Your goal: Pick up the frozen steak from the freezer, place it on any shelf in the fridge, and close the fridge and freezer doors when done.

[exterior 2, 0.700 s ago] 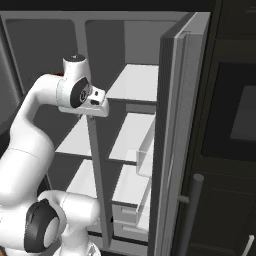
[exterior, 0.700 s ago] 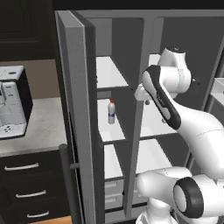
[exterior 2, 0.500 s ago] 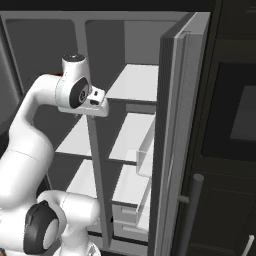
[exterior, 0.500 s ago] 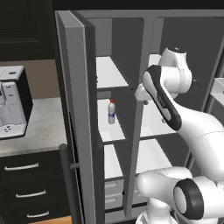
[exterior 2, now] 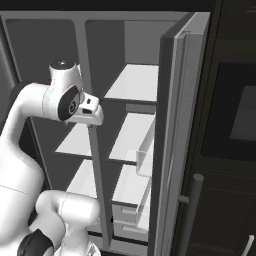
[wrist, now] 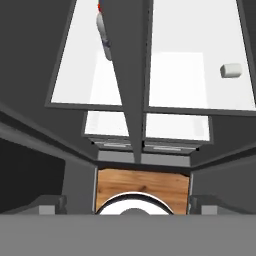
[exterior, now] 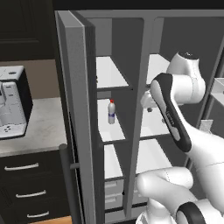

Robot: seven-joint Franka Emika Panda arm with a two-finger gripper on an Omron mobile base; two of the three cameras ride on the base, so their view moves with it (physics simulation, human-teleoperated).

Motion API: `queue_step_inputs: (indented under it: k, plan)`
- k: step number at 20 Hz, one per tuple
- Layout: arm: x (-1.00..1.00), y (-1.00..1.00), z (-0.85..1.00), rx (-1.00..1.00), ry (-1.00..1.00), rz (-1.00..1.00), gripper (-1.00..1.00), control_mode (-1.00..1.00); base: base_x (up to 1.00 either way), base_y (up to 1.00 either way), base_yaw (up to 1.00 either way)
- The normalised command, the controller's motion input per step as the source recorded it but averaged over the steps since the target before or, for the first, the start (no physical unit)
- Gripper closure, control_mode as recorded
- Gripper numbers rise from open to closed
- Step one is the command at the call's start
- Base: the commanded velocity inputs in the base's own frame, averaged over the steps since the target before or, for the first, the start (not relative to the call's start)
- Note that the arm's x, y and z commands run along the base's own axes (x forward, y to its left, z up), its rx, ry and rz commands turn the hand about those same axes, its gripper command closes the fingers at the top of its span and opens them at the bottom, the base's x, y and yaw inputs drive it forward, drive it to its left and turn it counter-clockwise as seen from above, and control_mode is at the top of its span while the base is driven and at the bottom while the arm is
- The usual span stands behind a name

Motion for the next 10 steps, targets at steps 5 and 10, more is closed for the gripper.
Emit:
queue_step_inputs:
  k: [5, 10]
  plan:
    - [-0.66, 0.00, 0.04, 0.00, -0.12, 0.05, -1.00, -1.00, 0.00, 0.00, 0.00]
    - [-0.40, 0.09, 0.12, 0.00, -0.15, 0.10, -1.00, -1.00, 0.00, 0.00, 0.00]
